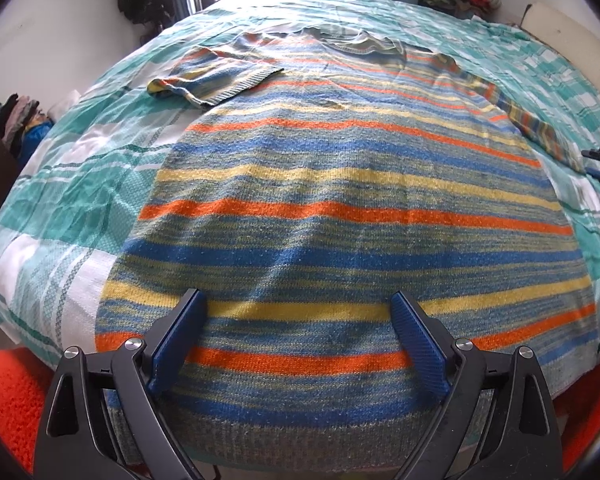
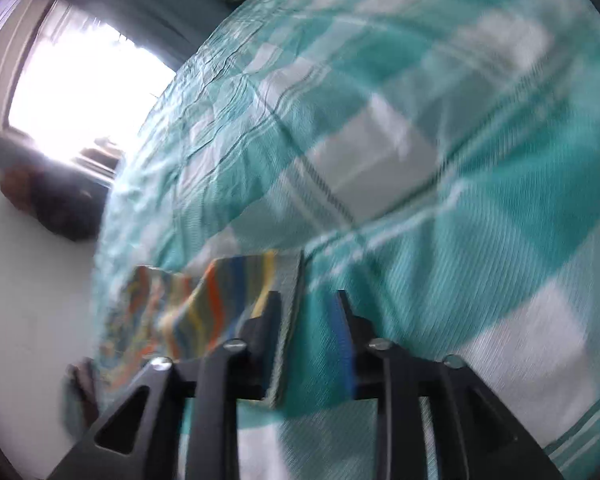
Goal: Fold small clothes
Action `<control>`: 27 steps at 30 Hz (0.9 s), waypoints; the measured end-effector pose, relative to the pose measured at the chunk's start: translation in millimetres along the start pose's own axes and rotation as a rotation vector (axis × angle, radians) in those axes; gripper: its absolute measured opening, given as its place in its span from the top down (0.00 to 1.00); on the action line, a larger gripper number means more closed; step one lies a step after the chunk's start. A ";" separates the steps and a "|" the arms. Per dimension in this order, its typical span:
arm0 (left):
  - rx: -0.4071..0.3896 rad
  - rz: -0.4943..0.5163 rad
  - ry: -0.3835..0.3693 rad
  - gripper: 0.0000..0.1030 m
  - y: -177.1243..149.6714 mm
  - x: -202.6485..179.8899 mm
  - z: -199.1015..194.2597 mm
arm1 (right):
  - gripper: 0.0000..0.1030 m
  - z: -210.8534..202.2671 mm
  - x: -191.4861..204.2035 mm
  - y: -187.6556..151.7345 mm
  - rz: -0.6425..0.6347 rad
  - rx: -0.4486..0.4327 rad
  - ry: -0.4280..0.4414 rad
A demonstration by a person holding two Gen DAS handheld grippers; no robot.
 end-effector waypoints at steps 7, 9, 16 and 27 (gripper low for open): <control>0.000 -0.003 0.008 0.07 1.7 -0.8 4.3 | 0.46 39.6 15.0 -38.5 -0.025 0.102 0.015; 0.002 -0.003 0.008 0.07 1.3 -1.2 3.7 | 0.67 45.6 22.9 -43.1 -0.087 0.108 -0.002; 0.003 0.008 0.008 0.06 -0.8 -2.1 4.2 | 0.94 8.9 6.3 -54.0 -0.132 0.063 -0.148; 0.038 0.006 -0.051 0.13 28.4 28.1 -28.6 | 0.40 -8.9 29.1 -66.7 -0.248 -0.043 -0.296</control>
Point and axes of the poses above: each gripper's, at about its wrist camera, not at the fingertips, and z roughly the way its jaws point, x to its left, y to its top, the point moved 6 cm from there along z, roughly the way its jaws point, and after that the axes turned 2 degrees about z, right-handed, at the moved point
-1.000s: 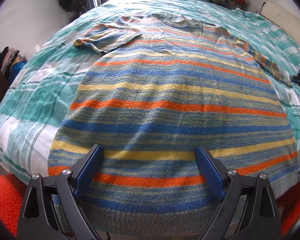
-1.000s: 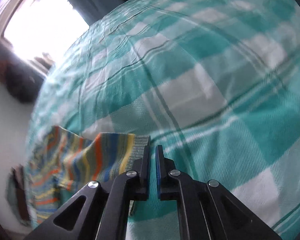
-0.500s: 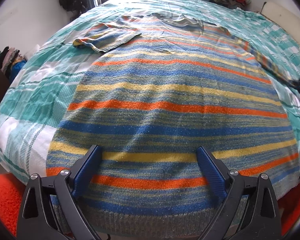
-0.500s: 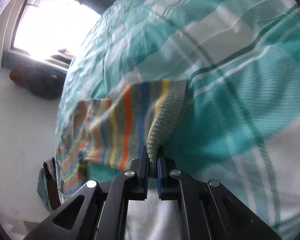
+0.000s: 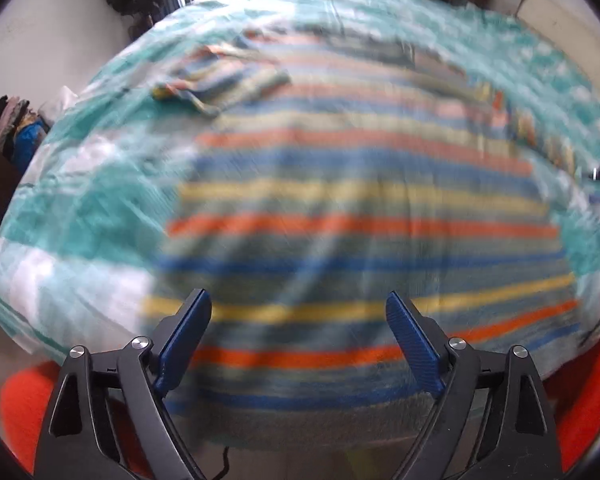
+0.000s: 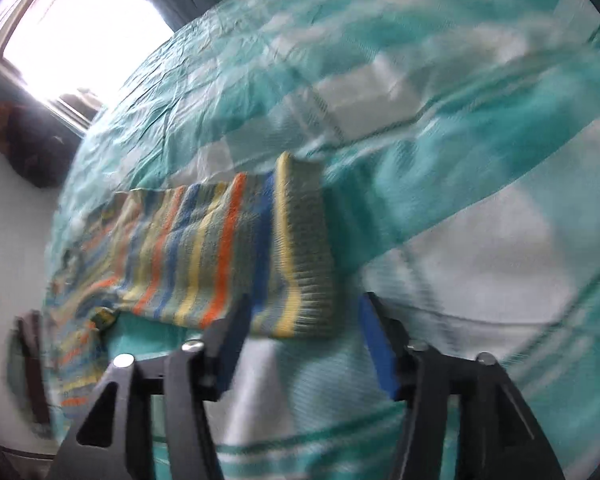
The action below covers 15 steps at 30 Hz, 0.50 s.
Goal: Fold small clothes
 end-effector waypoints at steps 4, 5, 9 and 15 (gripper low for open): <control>-0.134 -0.004 0.033 0.11 74.6 41.3 -19.5 | 0.39 -59.8 17.0 -10.2 -0.239 -0.184 -0.178; -0.159 0.005 0.048 0.11 95.2 47.7 -16.5 | 0.38 -68.0 26.4 -17.3 -0.278 -0.201 -0.165; -0.105 0.199 0.098 0.14 141.8 40.7 45.0 | 0.37 -79.9 86.3 -68.1 -0.387 -0.195 -0.027; 0.042 0.300 0.101 0.26 147.4 36.1 139.4 | 0.36 -64.4 154.9 -146.2 -0.433 -0.105 0.141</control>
Point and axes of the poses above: each gripper's, at about its wrist camera, not at the fingertips, and z roughly the way its jaws point, x to its left, y to its top, the point moved 6 cm from there along z, roughly the way its jaws point, and after that the axes turned 2 degrees about z, right-handed, at the moved point
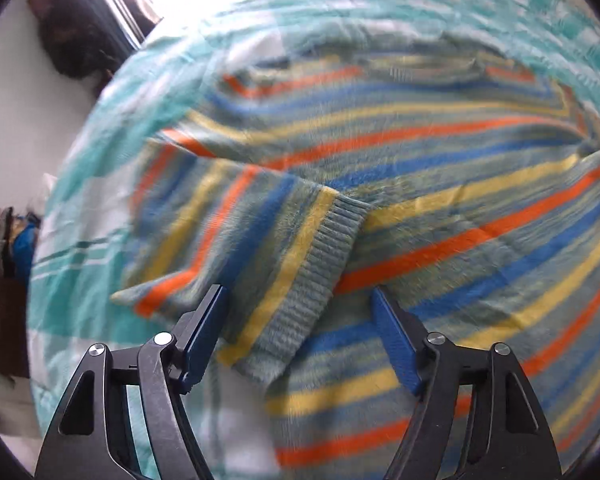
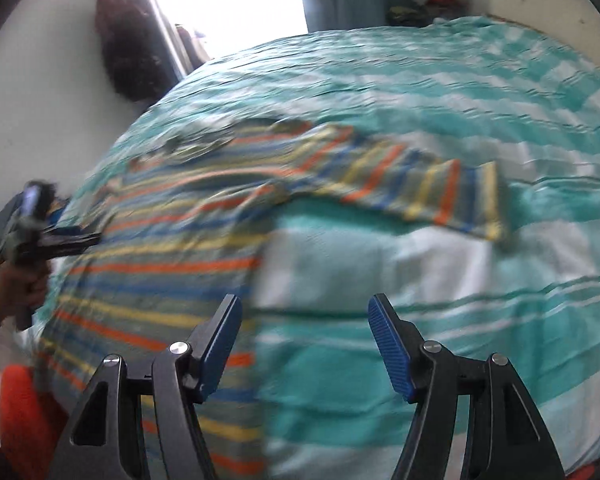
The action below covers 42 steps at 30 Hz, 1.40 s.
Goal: Fold small clothes
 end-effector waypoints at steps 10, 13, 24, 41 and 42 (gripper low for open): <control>-0.129 -0.510 -0.145 0.97 -8.1 143.5 -54.6 | 0.36 6.0 62.1 -42.3 -0.203 0.008 0.026; -0.146 -0.752 -0.107 0.97 -36.8 220.6 -63.9 | 0.36 5.5 72.9 -46.6 -0.207 0.008 0.057; 0.053 -0.910 -0.022 0.98 -98.0 268.5 1.7 | 0.36 23.2 96.4 -59.7 -0.239 0.056 0.067; -0.018 -0.686 0.035 0.40 -67.1 227.9 -63.2 | 0.29 9.9 87.0 -48.9 -0.213 0.030 0.046; -0.036 -0.628 -0.005 0.36 -54.5 209.9 -69.4 | 0.29 8.6 83.3 -45.9 -0.205 0.026 0.043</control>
Point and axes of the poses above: each gripper's, at about its wrist camera, not at the fingertips, and z roughly the way its jaws point, x to its left, y to its top, the point moved 6 cm from there along z, roughly the way its jaws point, and after that the axes turned 2 degrees about z, right-handed, at the moved point
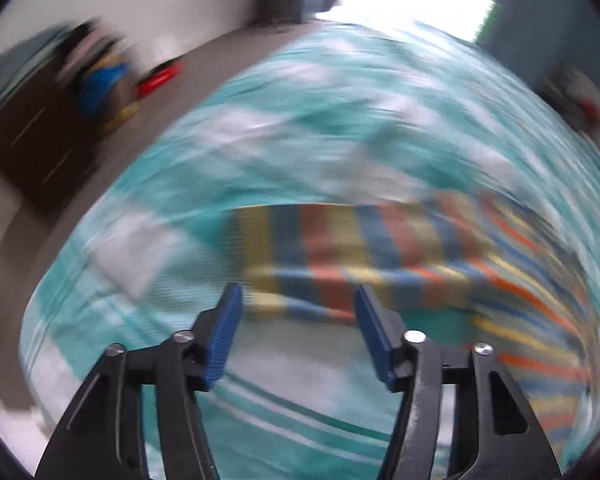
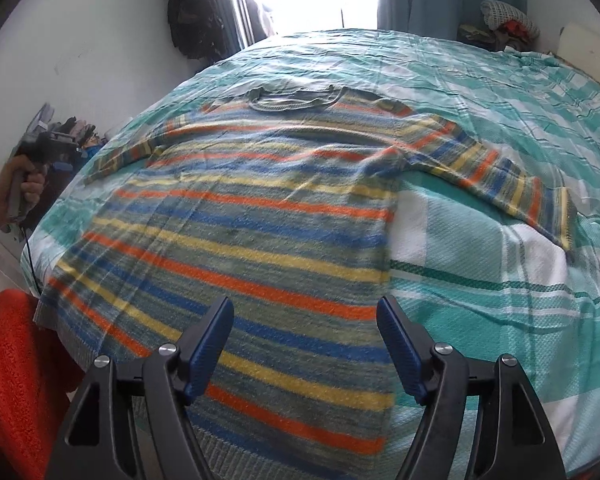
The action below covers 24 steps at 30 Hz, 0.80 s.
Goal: Fold small clothes
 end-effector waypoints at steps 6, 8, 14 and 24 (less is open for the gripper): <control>0.025 0.317 -0.228 0.24 -63.9 -131.4 -21.3 | 0.29 -6.5 -15.0 1.5 0.028 0.004 0.007; 0.081 0.385 -0.262 0.24 -109.4 -153.8 -21.3 | 0.29 -4.9 -10.2 -4.7 0.014 0.022 0.027; 0.149 0.520 -0.227 0.22 -222.6 -162.6 -33.1 | 0.29 3.1 13.6 -36.9 -0.063 0.133 0.037; 0.006 0.454 -0.135 0.16 -204.0 -133.9 -79.1 | 0.29 -30.1 26.8 -76.3 -0.102 0.114 0.034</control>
Point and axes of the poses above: each gripper's, at about its wrist camera, not at the fingertips, and z roughly the way its jaws point, x to its left, y to its top, the point moved 6 cm from there along z, roughly the way its jaws point, and after that the axes turned 2 degrees about z, right-handed, at the moved point
